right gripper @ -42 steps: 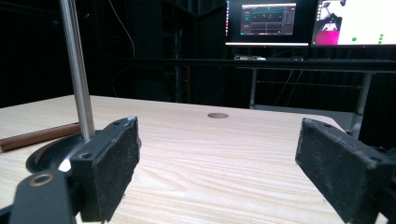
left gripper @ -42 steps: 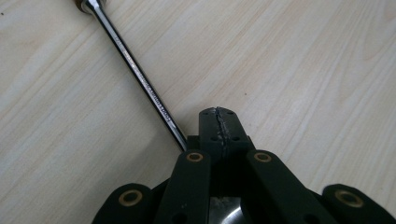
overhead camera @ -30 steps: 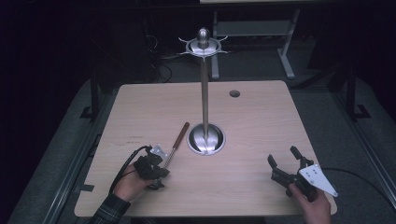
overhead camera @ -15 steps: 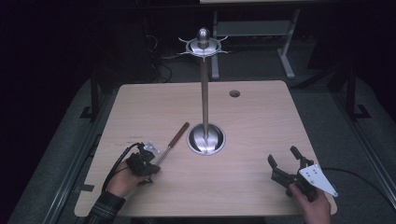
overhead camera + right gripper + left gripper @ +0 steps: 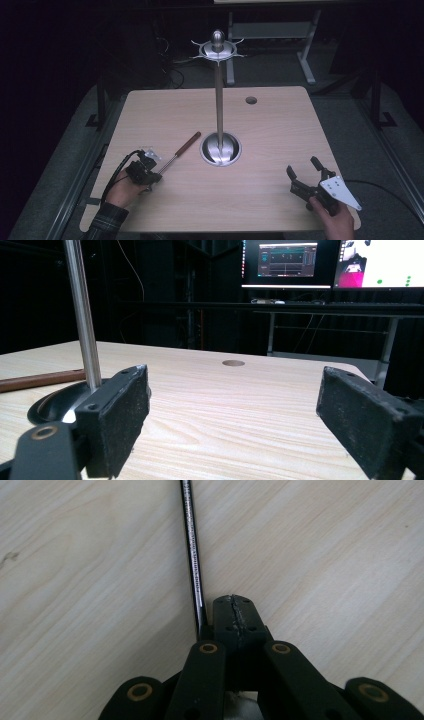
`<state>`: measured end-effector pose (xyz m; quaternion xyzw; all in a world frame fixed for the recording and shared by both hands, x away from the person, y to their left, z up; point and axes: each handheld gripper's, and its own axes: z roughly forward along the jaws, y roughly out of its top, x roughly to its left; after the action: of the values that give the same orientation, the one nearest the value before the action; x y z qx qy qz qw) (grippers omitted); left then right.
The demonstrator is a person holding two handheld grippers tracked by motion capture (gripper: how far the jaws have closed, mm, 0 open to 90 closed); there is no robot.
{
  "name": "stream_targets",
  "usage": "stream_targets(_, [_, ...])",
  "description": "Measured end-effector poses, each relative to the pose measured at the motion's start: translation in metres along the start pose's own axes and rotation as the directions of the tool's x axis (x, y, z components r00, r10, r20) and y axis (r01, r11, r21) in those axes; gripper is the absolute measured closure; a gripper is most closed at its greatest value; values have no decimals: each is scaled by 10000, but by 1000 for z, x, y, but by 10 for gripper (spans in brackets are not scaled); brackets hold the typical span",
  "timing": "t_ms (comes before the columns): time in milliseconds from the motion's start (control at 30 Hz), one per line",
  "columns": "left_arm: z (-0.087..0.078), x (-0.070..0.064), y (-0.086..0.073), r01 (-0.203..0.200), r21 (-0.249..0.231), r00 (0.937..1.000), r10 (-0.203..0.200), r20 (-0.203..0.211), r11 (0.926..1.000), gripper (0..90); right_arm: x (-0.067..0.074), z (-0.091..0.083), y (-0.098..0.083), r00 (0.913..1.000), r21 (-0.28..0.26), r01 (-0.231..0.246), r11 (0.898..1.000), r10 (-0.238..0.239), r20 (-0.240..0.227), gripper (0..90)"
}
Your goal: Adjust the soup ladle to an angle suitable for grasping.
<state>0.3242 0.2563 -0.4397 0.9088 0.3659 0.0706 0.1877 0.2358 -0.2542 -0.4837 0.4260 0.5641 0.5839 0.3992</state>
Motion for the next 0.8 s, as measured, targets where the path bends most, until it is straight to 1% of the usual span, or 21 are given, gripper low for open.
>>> stream_targets(67, [-1,3,-1,9,57,10000,-8,-22,10000,900,0,0,0,10000,1,2,10000,-2,-3,130])
stream_targets(167, [-2,7,-3,13,50,9997,-11,-232,10000,900,0,0,0,10000,-7,-2,10000,2,-1,130])
stream_targets(267, [-3,11,-5,108,93,9995,-106,-296,9999,900,0,0,0,10000,-13,-8,10000,8,-1,130])
stream_targets(300, [-2,11,-5,252,-51,9992,-253,-312,9997,900,0,0,0,10000,-9,-14,10000,14,-4,130])
stream_targets(333, [-2,11,-6,308,-87,9990,-311,-323,9995,900,0,0,0,10000,-9,-14,10000,14,-4,130])
stream_targets(433, [-2,11,-6,276,-72,9990,-278,-337,9996,900,0,0,0,10000,-7,-8,10000,8,-4,130])
stream_targets(500, [-3,12,-5,87,86,9995,-84,-289,9999,900,0,0,0,10000,-11,-11,10000,11,-5,130])
stream_targets(567, [-4,11,-4,92,-1,9998,-92,-199,10000,900,0,0,0,10000,-5,-3,10000,3,-6,130])
stream_targets(667, [-5,11,-3,93,-60,9998,-94,-168,9999,900,0,0,0,10000,4,1,10000,-1,-9,130])
stream_targets(700, [-7,11,-2,142,-136,9999,-143,-48,9998,900,0,0,0,10000,-1,2,10000,-2,-8,130])
stream_targets(733, [-7,11,-2,142,-136,9999,-143,-48,9998,900,0,0,0,10000,-1,2,10000,-2,-8,130])
stream_targets(767, [-9,10,0,138,-329,9999,-137,39,9994,898,0,0,0,10000,5,1,10000,-1,-8,130])
stream_targets(800, [-9,10,0,138,-329,9999,-137,39,9994,889,0,0,0,10000,5,1,10000,-1,-8,130])
